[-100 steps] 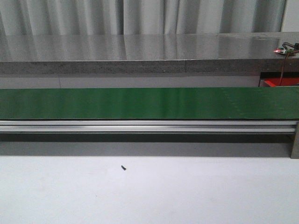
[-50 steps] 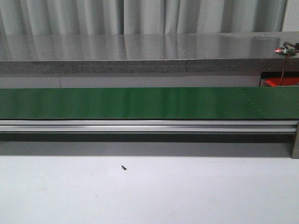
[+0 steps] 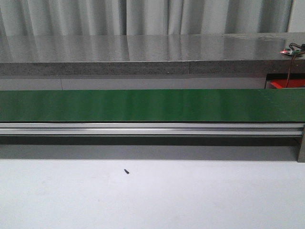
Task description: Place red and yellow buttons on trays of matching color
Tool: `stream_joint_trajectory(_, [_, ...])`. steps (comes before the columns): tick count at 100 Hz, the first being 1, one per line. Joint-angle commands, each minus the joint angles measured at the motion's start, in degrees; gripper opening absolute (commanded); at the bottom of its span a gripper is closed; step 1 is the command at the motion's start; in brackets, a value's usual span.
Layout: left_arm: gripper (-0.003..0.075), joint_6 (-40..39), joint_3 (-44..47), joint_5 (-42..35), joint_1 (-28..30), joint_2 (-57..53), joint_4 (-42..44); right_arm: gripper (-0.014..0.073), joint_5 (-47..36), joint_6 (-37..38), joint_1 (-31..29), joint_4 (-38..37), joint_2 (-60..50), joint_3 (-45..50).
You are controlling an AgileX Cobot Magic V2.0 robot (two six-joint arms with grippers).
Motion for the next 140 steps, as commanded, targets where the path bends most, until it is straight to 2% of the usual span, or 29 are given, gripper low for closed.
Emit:
stream_joint_trajectory(1, [-0.0020,0.51,-1.62,-4.29,-0.43,-0.37,-1.09,-0.0067,-4.37,-0.45,0.17,-0.30,-1.06,-1.02])
stream_joint_trajectory(33, [-0.0020,0.98,1.66,-5.68,-0.43,-7.66,-1.09,-0.0067,-4.37,-0.45,0.17,-0.30,-1.06,-1.02])
stream_joint_trajectory(126, [-0.0019,0.98,21.03,-5.68,-0.43,-37.63,-1.87,-0.0067,-4.37,-0.45,0.17,-0.30,-1.06,-1.02])
stream_joint_trajectory(140, [-0.0019,0.98,24.01,-7.49,-0.43,-40.31,-1.71,-0.0067,-4.37,-0.45,0.17,-0.30,-1.06,-1.02])
